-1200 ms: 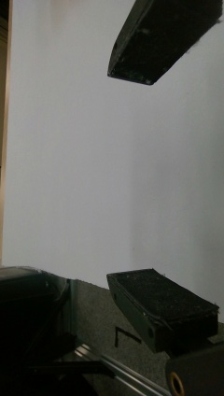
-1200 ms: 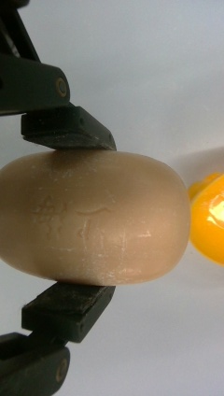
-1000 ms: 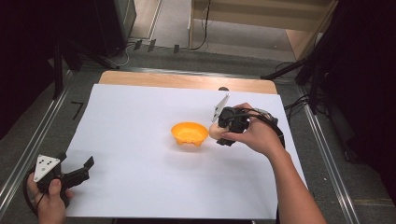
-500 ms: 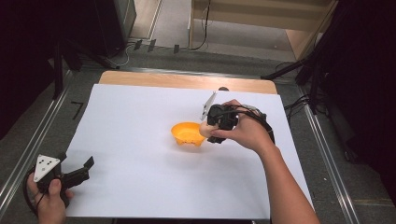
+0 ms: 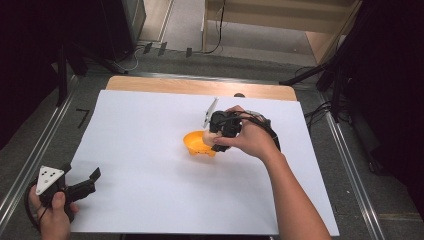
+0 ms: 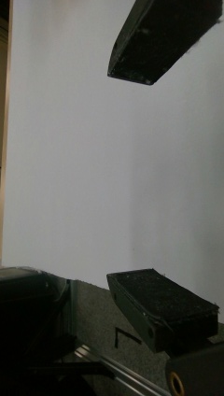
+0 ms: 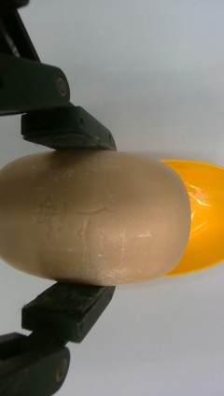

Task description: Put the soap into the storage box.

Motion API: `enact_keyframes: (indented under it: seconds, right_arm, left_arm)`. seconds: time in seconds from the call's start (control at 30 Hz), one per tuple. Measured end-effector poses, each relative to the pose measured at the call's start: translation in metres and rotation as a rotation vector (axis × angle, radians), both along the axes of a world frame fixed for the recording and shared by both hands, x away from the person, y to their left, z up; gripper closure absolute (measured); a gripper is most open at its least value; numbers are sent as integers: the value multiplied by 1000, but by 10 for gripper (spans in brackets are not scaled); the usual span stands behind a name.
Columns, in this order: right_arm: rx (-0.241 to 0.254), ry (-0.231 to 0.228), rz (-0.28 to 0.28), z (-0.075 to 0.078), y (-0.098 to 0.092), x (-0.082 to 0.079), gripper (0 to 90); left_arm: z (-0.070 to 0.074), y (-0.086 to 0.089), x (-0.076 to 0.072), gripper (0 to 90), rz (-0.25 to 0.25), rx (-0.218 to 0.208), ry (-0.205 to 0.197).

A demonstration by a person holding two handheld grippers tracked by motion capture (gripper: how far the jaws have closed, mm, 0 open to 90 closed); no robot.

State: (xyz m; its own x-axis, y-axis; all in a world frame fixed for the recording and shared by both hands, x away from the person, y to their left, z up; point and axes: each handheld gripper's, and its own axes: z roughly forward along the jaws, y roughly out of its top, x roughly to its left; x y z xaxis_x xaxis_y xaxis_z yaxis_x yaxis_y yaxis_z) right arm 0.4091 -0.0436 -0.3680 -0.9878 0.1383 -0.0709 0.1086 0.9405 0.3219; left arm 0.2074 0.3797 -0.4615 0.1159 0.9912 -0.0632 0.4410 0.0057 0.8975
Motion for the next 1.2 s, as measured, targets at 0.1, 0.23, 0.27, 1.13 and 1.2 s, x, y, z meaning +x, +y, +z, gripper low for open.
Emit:
enact_keyframes:
  seconds: [0.1, 0.23, 0.27, 1.13, 1.2]
  right_arm:
    - [2, 6, -1, -1, 3, 1, 330]
    - [-2, 7, 11, -3, 11, 3, 330]
    - [-3, 9, 11, -4, 13, 4, 330]
    - [-37, 23, 49, -19, 38, 14, 327]
    - [-42, 24, 52, -20, 38, 14, 327]
  left_arm:
    - [0, 0, 0, 44, 1, 1, 0]
    - [0, 0, 0, 44, 0, -2, 0]
    - [0, 0, 0, 44, -1, -2, 0]
    - [0, 0, 0, 44, -3, -3, 4]
    - [0, 0, 0, 44, -2, -3, 4]
